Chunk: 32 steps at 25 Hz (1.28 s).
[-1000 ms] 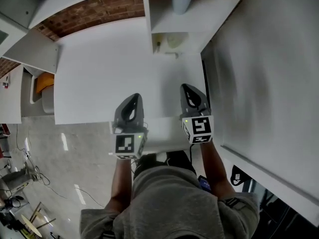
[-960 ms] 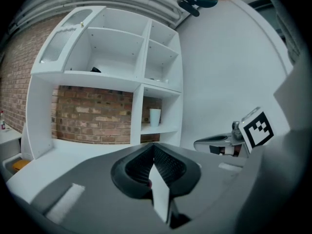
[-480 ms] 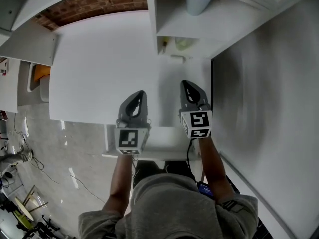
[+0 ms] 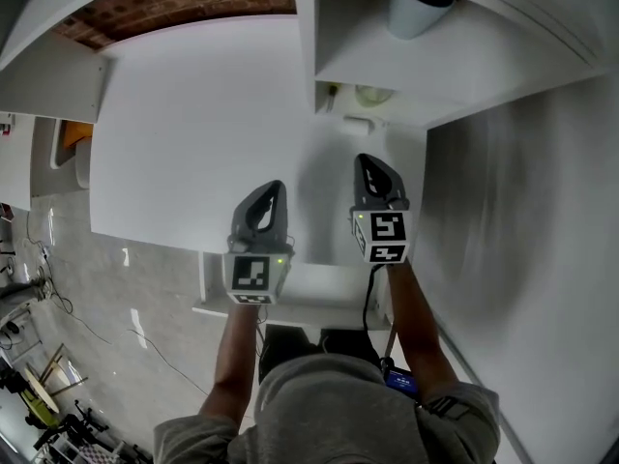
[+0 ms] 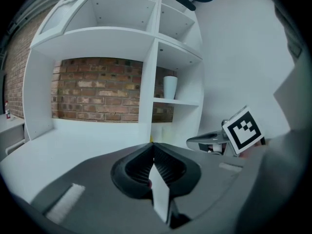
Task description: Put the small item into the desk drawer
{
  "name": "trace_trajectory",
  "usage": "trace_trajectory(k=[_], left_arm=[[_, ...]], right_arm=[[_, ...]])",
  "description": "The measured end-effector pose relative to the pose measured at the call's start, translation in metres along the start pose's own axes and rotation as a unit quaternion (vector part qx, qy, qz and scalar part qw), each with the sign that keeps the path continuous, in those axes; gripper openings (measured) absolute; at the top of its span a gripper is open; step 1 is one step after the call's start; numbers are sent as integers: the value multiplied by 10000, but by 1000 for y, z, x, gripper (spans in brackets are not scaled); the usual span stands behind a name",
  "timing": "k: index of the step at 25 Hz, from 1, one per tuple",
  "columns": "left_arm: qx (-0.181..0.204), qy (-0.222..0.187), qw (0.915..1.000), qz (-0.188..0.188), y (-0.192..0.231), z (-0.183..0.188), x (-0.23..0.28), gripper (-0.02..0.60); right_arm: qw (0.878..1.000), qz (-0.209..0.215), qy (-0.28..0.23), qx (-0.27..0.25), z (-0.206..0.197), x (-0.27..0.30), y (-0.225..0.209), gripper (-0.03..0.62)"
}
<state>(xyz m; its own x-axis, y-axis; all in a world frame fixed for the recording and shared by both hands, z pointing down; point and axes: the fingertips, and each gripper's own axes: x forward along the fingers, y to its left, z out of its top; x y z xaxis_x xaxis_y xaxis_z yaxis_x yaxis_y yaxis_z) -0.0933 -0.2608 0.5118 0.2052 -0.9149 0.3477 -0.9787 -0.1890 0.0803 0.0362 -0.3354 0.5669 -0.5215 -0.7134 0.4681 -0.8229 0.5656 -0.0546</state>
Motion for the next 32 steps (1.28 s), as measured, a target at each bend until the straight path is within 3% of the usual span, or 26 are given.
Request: trace_trajectory(k=[2, 8, 14, 26, 32], left_arm=[[-27, 54, 10000, 35, 2, -6, 2, 12], [-51, 193, 9998, 86, 4, -20, 5, 12], [-40, 345, 9993, 130, 6, -33, 7, 12], [-82, 516, 9983, 253, 18, -47, 4, 12], [-126, 523, 9982, 265, 20, -48, 3, 12]], right_arm=[[9999, -32, 73, 80, -6, 9, -3, 19], [9987, -287, 295, 300, -26, 47, -15, 239], [9954, -524, 537, 599, -51, 84, -26, 371], [9926, -821, 698, 556, -61, 107, -32, 385], [9908, -954, 842, 465, -62, 109, -37, 320]])
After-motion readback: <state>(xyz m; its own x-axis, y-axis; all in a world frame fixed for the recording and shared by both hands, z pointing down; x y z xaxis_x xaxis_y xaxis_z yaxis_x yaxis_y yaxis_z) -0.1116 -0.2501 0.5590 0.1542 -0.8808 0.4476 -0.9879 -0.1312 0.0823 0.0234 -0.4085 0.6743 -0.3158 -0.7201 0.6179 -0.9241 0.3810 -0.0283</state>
